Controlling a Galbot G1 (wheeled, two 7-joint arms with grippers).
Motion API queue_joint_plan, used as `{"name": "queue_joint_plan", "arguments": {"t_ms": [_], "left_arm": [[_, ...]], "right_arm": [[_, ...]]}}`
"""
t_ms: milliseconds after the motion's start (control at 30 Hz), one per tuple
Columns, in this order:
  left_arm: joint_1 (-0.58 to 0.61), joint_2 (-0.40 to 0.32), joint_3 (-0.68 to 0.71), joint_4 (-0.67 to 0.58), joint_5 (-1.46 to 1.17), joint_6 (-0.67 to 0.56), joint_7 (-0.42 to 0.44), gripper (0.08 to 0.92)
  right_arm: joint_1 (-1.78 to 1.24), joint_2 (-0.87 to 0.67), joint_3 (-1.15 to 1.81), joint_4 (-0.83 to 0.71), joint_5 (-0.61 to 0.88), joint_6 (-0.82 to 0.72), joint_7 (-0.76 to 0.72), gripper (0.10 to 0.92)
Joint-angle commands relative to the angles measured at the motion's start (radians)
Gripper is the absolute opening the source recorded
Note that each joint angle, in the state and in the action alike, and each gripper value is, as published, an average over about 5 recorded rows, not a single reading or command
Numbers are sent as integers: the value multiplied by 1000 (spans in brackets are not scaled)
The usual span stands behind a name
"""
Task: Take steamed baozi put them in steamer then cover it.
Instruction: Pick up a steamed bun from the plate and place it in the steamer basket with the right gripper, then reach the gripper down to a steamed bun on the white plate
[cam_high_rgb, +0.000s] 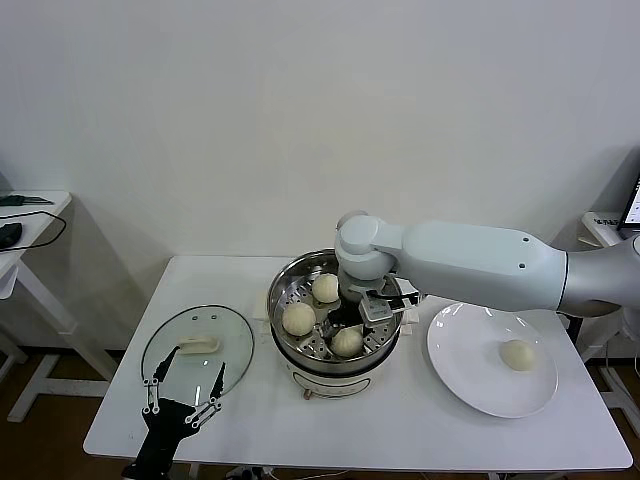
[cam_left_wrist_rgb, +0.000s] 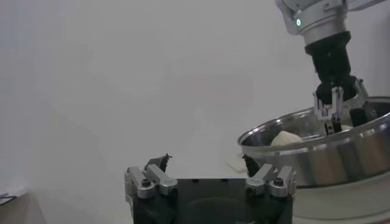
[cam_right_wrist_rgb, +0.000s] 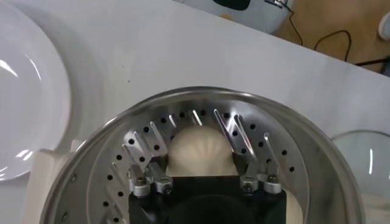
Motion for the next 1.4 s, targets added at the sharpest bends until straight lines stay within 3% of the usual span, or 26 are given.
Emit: {"name": "queue_joint_plan", "arguments": {"t_ms": [33, 267, 400, 500, 633, 700, 867, 1033, 1400], "left_arm": [[1, 0, 1, 3, 3, -2, 0, 823], [1, 0, 2, 1, 4, -1, 0, 823], [-1, 2, 5, 1, 4, 1, 0, 823], [-3, 4, 8, 1, 5, 3, 0, 823], [-5, 8, 13, 1, 5, 4, 0, 823], [-5, 9, 14, 2, 5, 3, 0, 823], [-5, 13, 16, 6, 6, 0, 0, 823], [-8, 14, 18, 11, 6, -1, 1, 823], [-11, 17, 18, 11, 6, 12, 0, 823]], "right_arm": [[-12, 1, 15, 1, -13, 12, 7, 818], [2, -64, 122, -26, 6, 22, 4, 823], [8, -134, 246, -96, 91, -51, -70, 823], [25, -202, 301, -165, 212, -208, -102, 823], [57, -307, 283, -271, 440, -542, -119, 823], [56, -347, 285, -340, 473, -654, -151, 823], [13, -420, 265, -485, 451, -755, -198, 823], [-112, -490, 286, -595, 374, -745, -195, 823], [-461, -565, 434, -577, 289, -737, -110, 823]]}}
